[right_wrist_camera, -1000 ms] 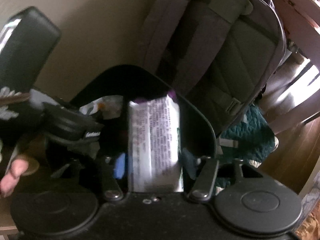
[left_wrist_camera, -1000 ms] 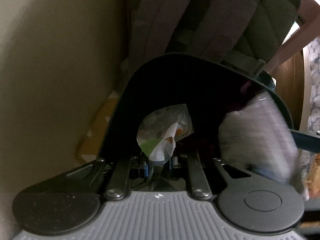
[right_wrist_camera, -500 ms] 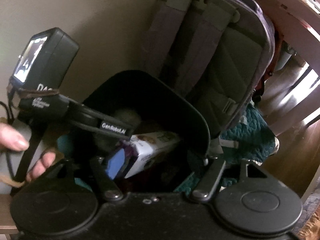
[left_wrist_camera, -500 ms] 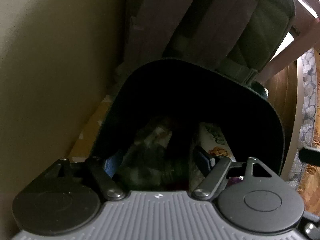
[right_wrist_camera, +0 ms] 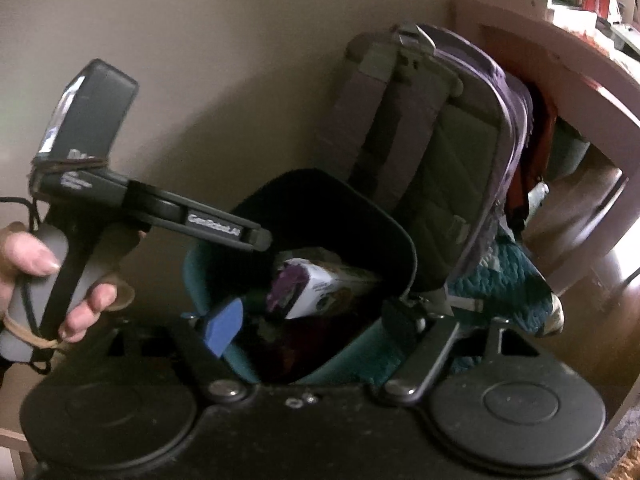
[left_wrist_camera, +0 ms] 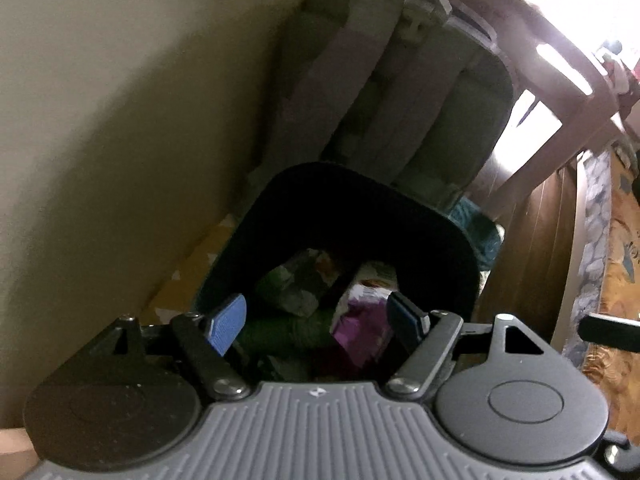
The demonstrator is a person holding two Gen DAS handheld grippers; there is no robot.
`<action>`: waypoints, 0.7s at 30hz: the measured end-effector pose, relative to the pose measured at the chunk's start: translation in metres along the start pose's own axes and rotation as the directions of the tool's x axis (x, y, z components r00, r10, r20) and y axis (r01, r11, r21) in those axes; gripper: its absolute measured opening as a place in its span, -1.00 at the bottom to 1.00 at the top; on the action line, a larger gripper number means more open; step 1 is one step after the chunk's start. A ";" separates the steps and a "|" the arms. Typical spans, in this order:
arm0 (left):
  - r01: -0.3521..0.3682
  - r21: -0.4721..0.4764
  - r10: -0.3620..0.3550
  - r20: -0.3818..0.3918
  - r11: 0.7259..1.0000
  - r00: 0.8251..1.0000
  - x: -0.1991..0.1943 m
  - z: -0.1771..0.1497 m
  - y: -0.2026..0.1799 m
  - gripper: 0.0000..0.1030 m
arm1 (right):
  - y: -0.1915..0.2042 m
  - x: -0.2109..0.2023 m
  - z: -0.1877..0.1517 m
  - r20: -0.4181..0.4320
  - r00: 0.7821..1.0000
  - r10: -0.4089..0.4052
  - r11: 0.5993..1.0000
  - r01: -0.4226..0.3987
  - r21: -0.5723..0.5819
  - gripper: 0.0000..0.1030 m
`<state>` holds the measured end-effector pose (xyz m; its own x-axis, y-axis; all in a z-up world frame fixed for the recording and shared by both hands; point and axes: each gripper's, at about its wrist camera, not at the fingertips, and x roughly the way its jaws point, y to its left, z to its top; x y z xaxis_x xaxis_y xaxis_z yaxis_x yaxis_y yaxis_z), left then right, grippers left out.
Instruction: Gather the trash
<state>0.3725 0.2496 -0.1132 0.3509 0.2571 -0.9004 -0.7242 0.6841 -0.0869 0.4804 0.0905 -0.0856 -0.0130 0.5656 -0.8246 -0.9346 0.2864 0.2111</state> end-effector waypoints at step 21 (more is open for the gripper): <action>-0.089 -0.031 0.095 0.331 0.996 0.939 -0.198 -0.115 -0.026 0.50 | 0.053 -0.125 -0.060 0.236 0.967 0.096 0.990 -0.069 -0.121 0.61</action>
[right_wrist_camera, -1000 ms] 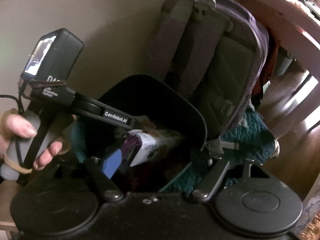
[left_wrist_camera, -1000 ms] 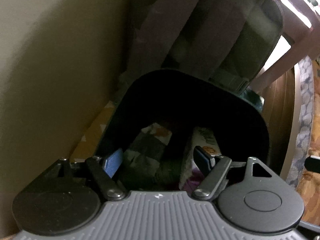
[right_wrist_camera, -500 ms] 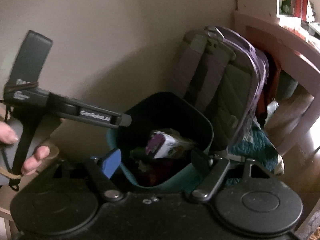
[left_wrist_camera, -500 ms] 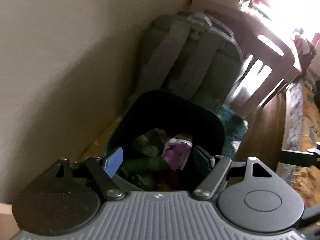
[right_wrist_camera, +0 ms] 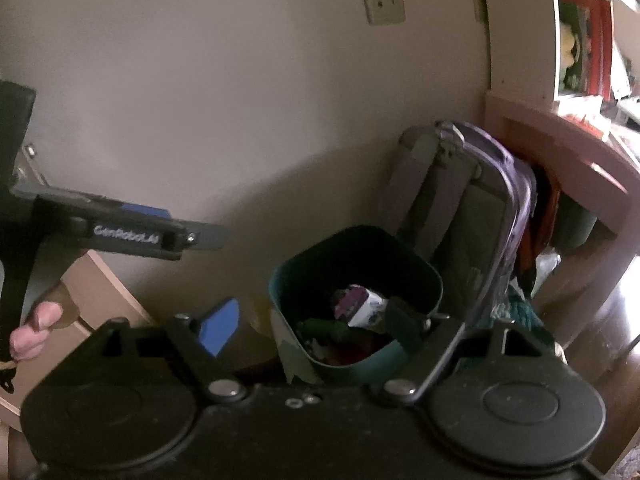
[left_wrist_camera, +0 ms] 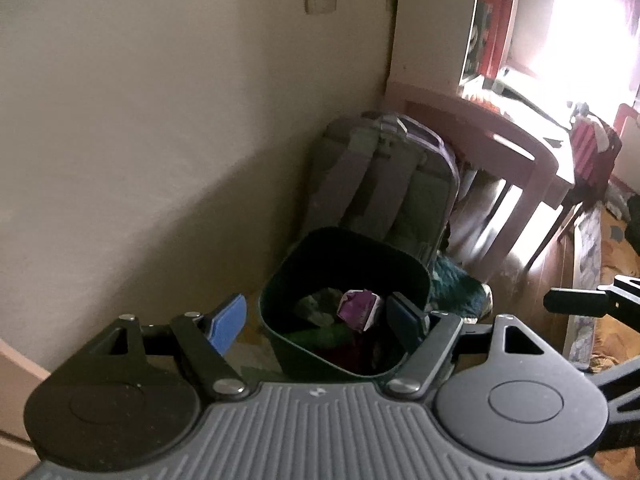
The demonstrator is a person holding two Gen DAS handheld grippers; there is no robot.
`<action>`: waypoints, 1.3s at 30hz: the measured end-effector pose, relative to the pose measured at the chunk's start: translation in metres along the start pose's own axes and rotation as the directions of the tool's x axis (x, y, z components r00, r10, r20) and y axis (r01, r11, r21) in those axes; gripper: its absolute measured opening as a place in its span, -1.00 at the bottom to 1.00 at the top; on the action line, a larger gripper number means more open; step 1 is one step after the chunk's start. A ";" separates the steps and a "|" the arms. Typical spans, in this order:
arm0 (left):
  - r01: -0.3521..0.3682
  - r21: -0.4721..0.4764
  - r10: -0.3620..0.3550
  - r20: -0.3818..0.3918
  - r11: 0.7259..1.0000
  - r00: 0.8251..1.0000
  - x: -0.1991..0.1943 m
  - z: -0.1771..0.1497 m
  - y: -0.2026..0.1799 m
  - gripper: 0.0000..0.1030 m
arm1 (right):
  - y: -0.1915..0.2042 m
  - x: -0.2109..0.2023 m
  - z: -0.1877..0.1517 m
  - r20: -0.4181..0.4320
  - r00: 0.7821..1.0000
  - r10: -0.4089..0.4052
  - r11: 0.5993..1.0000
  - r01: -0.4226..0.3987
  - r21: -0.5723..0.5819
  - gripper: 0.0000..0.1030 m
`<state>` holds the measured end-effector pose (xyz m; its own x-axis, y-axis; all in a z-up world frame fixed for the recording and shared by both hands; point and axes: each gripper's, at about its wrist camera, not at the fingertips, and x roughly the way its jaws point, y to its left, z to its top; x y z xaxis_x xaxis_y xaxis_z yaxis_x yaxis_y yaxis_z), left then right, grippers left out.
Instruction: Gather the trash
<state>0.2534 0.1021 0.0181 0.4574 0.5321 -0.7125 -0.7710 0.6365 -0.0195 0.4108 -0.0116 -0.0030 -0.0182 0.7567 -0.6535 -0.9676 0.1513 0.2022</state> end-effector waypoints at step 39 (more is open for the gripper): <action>0.281 0.192 -0.292 0.031 0.940 0.956 -0.069 -0.042 0.067 0.61 | 0.136 -0.068 -0.029 0.212 0.877 -0.431 0.886 0.366 0.286 1.00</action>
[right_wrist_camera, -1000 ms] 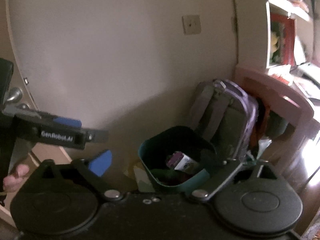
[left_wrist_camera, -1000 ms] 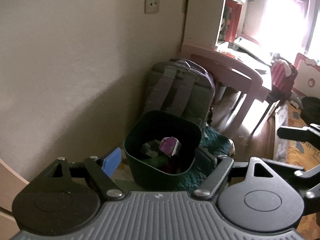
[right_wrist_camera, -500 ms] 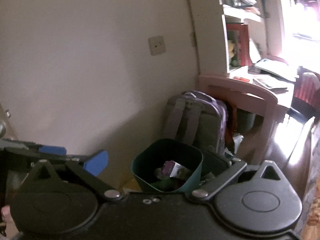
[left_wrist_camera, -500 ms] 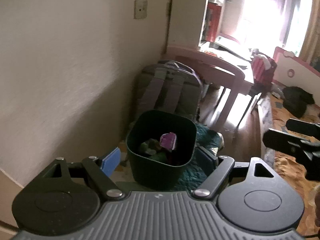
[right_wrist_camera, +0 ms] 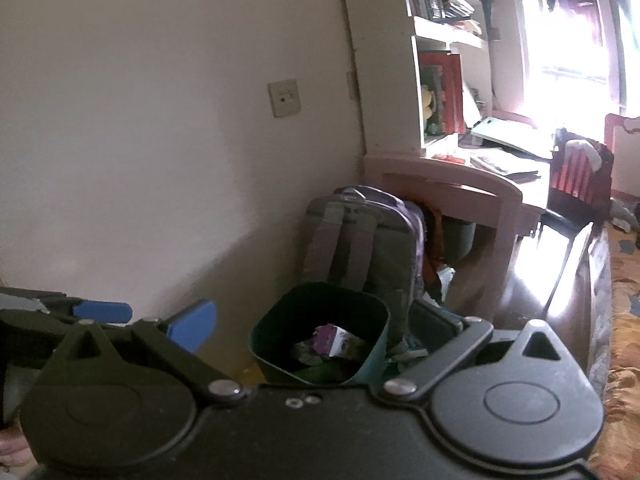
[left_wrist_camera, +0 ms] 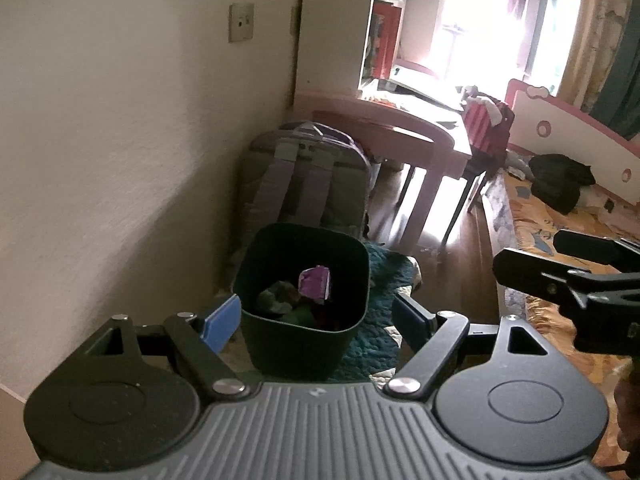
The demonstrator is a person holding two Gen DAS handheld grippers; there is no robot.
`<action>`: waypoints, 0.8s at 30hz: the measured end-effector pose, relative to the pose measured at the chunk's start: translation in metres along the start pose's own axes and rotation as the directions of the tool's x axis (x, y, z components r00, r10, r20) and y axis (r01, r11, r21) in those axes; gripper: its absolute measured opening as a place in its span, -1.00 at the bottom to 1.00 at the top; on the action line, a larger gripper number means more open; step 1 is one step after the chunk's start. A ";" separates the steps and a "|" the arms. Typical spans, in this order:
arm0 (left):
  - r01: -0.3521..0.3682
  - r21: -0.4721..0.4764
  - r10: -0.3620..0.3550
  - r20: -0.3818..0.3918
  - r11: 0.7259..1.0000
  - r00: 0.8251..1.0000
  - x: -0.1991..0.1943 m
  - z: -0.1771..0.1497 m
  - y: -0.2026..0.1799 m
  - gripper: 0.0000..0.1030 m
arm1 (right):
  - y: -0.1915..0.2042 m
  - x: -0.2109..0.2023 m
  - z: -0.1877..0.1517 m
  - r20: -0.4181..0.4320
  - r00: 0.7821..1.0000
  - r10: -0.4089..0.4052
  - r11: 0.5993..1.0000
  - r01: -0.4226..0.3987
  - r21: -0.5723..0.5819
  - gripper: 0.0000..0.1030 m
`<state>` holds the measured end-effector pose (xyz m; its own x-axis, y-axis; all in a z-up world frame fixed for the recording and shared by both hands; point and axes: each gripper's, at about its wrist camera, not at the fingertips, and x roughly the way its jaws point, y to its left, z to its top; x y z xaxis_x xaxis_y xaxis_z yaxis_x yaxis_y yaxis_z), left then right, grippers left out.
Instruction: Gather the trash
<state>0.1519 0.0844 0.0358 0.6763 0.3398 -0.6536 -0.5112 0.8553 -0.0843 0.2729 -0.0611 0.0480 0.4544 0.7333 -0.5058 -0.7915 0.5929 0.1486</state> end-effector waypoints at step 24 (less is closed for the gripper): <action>0.061 0.009 -0.062 0.043 0.998 0.997 -0.002 0.004 -0.002 0.61 | 0.002 0.011 -0.005 -0.031 0.996 -0.089 0.996 0.090 0.022 1.00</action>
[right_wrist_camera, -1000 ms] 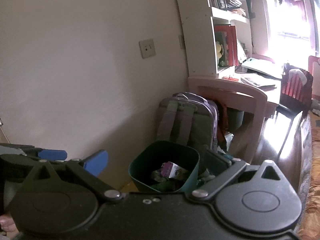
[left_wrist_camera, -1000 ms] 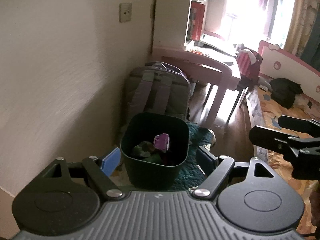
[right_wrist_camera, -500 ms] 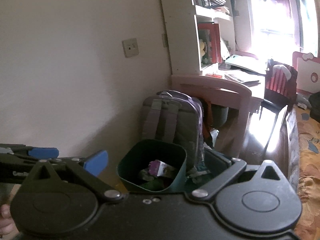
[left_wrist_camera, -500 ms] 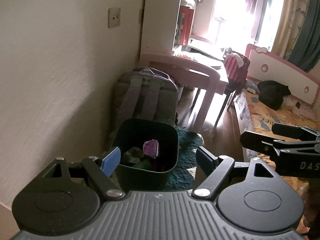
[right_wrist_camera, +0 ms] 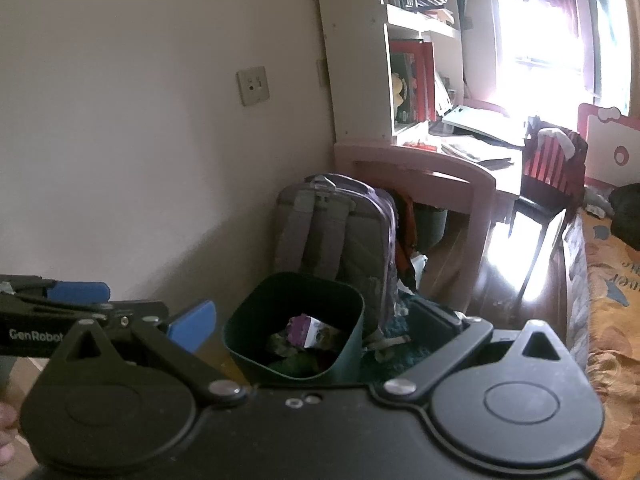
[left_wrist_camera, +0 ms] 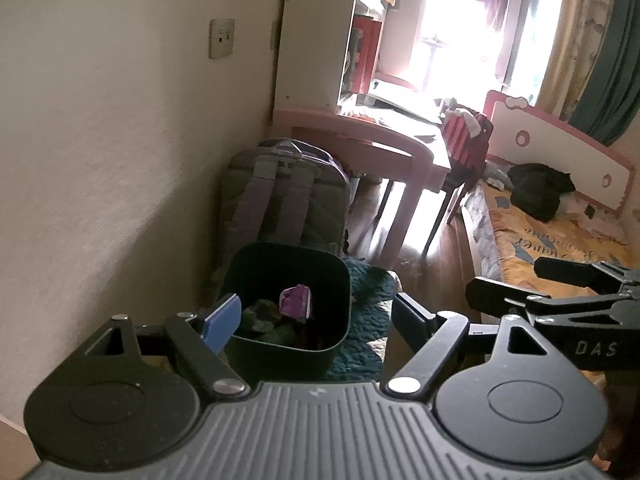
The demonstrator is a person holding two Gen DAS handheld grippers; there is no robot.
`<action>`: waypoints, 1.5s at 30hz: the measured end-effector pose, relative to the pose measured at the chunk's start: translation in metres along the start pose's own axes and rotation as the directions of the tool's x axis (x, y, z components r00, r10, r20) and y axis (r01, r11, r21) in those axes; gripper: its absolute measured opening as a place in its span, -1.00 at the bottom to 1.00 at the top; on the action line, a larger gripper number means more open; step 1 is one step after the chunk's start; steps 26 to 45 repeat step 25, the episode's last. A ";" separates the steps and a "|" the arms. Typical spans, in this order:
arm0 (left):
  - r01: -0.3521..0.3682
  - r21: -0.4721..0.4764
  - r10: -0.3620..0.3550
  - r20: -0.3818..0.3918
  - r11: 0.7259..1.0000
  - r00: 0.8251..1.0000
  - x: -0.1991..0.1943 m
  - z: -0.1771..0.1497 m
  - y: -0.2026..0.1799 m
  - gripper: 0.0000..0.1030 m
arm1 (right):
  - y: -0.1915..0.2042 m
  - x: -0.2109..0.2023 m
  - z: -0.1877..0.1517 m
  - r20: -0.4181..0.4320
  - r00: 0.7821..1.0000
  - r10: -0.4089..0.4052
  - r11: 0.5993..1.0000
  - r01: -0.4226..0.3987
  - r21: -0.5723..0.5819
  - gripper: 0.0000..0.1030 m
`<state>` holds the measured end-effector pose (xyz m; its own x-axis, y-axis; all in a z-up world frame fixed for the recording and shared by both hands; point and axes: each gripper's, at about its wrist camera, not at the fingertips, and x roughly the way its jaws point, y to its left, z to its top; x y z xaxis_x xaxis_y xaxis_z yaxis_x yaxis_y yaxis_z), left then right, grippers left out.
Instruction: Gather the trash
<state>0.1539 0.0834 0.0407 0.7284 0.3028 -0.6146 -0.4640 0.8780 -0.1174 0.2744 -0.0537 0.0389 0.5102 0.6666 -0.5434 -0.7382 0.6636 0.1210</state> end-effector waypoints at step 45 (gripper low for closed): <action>0.037 -0.002 -0.037 -0.036 0.999 0.999 0.015 -0.001 -0.002 0.61 | -0.007 -0.003 -0.008 -0.028 1.000 -0.012 0.999 0.013 0.037 1.00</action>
